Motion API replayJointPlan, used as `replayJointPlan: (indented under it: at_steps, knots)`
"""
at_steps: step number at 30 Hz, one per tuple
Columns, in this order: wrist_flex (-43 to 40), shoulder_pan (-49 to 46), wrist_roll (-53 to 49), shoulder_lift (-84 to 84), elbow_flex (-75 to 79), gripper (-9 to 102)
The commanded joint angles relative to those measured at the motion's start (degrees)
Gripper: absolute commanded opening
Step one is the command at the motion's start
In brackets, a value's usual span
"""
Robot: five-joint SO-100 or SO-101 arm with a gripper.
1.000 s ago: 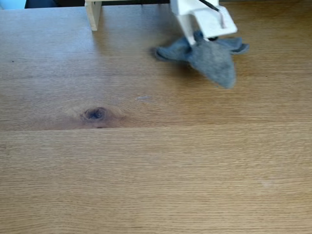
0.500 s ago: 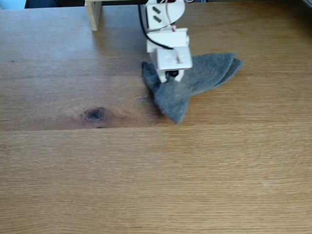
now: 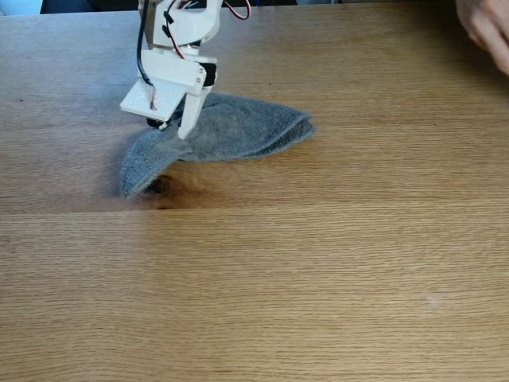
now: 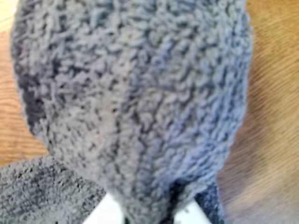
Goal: Clean the area in front of the robot
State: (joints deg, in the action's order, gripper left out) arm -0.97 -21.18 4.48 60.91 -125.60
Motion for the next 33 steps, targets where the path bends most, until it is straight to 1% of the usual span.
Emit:
replayJointPlan:
  at_steps: [1, 4, 7, 11, 13, 15, 17, 19, 21, 25, 28, 30, 33]
  knots:
    - [-6.4, 1.4, 1.1, 8.8, 1.3, 0]
    - [-13.6, 4.8, 4.2, 16.0, 1.3, 0]
    - [-23.3, 9.8, 7.8, 25.0, 1.2, 0]
    - [-35.1, 20.0, 12.2, 34.1, 1.2, 0]
    - [-37.9, 24.9, 13.0, 35.0, 1.2, 0]
    - [-37.5, 28.0, 12.8, 32.6, 1.2, 0]
    - [-33.8, 29.4, 11.6, 28.3, 1.2, 0]
    - [-27.9, 29.8, 9.6, 23.4, 1.2, 0]
    - [-19.8, 28.9, 7.4, 17.6, 1.2, 0]
    - [-0.3, 23.4, 1.3, 4.8, 2.1, 0]
    - [10.0, 17.6, -5.2, -0.3, 2.2, 0]
    - [13.6, 13.3, -8.5, -1.6, 2.2, 0]
    - [14.3, 7.1, -11.5, -1.1, 2.2, 0]
